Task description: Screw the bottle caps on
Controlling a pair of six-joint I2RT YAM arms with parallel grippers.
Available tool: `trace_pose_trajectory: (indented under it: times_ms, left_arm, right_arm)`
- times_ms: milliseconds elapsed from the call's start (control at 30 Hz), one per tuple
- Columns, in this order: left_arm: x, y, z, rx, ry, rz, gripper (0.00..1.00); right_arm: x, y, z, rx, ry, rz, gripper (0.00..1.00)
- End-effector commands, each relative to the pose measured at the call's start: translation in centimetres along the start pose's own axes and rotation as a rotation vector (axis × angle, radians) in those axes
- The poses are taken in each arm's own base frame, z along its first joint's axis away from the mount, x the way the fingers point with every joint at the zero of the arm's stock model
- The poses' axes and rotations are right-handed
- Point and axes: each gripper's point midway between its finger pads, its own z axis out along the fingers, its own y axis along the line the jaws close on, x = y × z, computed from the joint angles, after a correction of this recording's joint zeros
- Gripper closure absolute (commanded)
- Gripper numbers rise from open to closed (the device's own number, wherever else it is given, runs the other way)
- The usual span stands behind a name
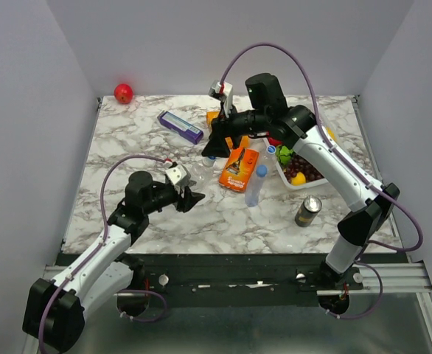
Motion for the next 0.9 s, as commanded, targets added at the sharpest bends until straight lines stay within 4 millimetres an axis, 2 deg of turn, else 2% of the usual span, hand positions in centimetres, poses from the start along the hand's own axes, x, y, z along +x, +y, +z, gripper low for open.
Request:
trace_pose_trajectory:
  times_ms: [0,167,333,467,500,533,567,633,667,700,733,767,800,867]
  left_arm:
    - [-3.4,-0.5,0.3,0.019,-0.090,-0.068,1.00]
    - [-4.1,-0.1,0.6,0.006,-0.106,-0.101,1.00]
    - [-5.0,-0.1,0.8,0.012,-0.132,-0.139,1.00]
    - [-5.7,-0.2,0.9,0.023,-0.147,-0.137,1.00]
    - [-5.7,-0.2,0.9,0.024,-0.147,-0.134,1.00]
    - [-5.7,-0.2,0.9,0.024,-0.145,-0.133,1.00]
    - [-5.3,-0.2,1.0,0.026,-0.135,-0.125,0.94]
    - [-4.3,0.1,1.1,0.009,-0.106,-0.128,0.59]
    - [-3.4,0.9,0.9,-0.045,-0.075,-0.148,0.31]
    - [-2.9,1.3,0.8,-0.072,-0.060,-0.142,0.19]
    - [-2.5,1.7,0.6,-0.097,-0.041,-0.137,0.01]
    - [-1.4,2.2,0.2,-0.135,0.011,-0.141,0.01]
    - [-1.0,2.5,-0.1,-0.150,0.038,-0.116,0.01]
    - [-0.2,2.8,-1.2,-0.187,0.105,-0.119,0.01]
  right_arm:
    - [-1.1,0.9,0.6,-0.062,-0.057,-0.019,0.25]
    - [-0.7,1.4,1.0,-0.109,-0.051,0.006,0.25]
    - [0.1,1.2,1.6,-0.119,-0.038,0.032,0.33]
    - [0.3,1.1,2.1,-0.139,-0.039,0.035,0.52]
    - [0.2,1.1,2.3,-0.142,-0.040,0.031,0.62]
    - [0.2,0.9,2.4,-0.142,-0.041,0.016,0.66]
    - [0.0,0.7,2.6,-0.139,-0.044,0.004,0.70]
    - [-0.2,0.1,2.8,-0.125,-0.049,-0.038,0.78]
    - [-0.2,-0.4,2.9,-0.100,-0.053,-0.060,0.80]
    - [-0.1,-0.7,3.0,-0.088,-0.056,-0.086,0.83]
    - [0.1,-1.1,3.1,-0.079,-0.060,-0.137,0.83]
    - [-0.1,-1.5,3.2,-0.060,-0.078,-0.177,0.84]
    - [1.0,-1.9,3.5,-0.054,-0.061,-0.187,0.85]
    - [1.8,-2.6,3.9,-0.034,-0.042,-0.235,0.85]
